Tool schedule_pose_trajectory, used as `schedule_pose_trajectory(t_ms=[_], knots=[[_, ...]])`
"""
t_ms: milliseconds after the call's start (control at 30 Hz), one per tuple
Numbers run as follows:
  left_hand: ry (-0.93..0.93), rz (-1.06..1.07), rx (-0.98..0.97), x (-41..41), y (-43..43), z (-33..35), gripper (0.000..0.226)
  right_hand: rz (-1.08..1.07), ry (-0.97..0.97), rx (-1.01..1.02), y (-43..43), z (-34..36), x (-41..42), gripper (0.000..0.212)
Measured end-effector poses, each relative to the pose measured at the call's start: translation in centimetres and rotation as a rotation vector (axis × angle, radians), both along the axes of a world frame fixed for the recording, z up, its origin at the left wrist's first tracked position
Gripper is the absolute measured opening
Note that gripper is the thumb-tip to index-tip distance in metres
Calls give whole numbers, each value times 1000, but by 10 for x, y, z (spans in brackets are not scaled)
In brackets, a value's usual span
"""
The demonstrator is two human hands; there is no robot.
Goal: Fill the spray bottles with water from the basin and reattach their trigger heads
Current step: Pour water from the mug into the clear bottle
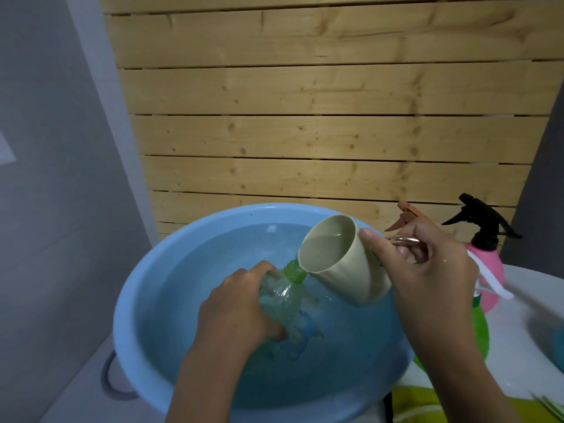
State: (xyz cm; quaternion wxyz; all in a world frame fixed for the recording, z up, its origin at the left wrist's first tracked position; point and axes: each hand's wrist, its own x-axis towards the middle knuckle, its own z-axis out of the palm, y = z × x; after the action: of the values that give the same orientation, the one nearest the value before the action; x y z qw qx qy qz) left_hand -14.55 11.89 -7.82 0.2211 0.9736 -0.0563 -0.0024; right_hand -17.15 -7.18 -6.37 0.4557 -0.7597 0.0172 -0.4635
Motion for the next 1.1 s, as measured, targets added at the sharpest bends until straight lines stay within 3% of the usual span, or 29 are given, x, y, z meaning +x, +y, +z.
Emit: schedule_pose_trajectory(t_ms=[1100], knots=[[35, -10, -57, -1, -2, 1, 71, -79, -40, -160, 2, -1, 0, 37]])
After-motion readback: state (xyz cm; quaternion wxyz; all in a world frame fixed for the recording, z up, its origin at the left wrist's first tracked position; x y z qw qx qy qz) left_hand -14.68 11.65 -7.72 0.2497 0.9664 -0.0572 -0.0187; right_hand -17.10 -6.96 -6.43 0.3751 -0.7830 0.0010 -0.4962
